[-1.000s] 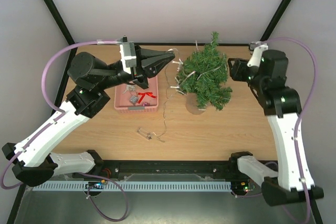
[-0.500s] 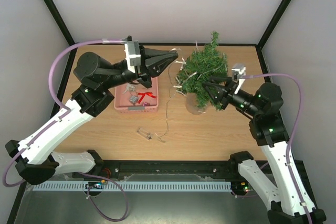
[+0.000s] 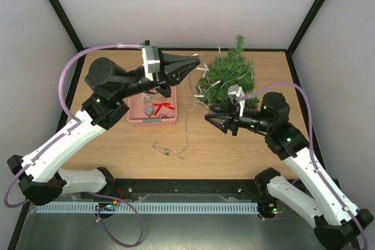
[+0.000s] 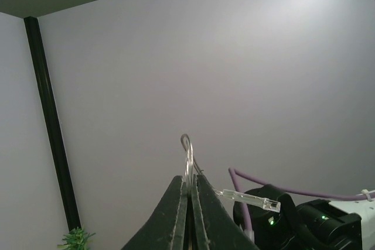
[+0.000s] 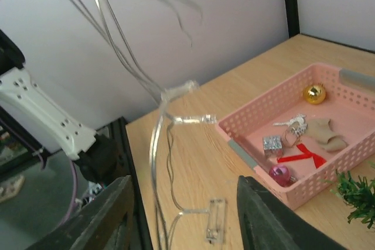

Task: Decorate the small christmas tree
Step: Wrap the decoration item around the Christmas tree.

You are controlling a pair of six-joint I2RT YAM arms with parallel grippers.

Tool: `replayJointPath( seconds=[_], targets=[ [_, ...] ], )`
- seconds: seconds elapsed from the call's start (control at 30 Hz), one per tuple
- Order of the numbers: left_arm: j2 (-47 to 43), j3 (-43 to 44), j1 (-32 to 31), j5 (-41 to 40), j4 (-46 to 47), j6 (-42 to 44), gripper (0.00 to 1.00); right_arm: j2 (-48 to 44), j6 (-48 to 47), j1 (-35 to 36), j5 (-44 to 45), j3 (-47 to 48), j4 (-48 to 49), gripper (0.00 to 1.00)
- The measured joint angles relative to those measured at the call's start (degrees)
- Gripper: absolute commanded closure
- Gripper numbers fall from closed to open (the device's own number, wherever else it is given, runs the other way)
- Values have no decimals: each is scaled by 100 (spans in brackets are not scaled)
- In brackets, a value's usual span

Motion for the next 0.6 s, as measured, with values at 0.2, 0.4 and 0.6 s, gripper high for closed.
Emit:
replayJointPath(
  seconds=[0.2,0.4,0.6],
  targets=[
    [0,0,0,-9,-20,26,97,284,-424,289,472,17,-487,98],
    [-4,0,0,-109,-74,35,98,232,-570,304,2321,833,-1510,98],
    [-28,-4,0,-238,-184,50,98,48,-538,306,4360,2133,-2046,98]
  ],
)
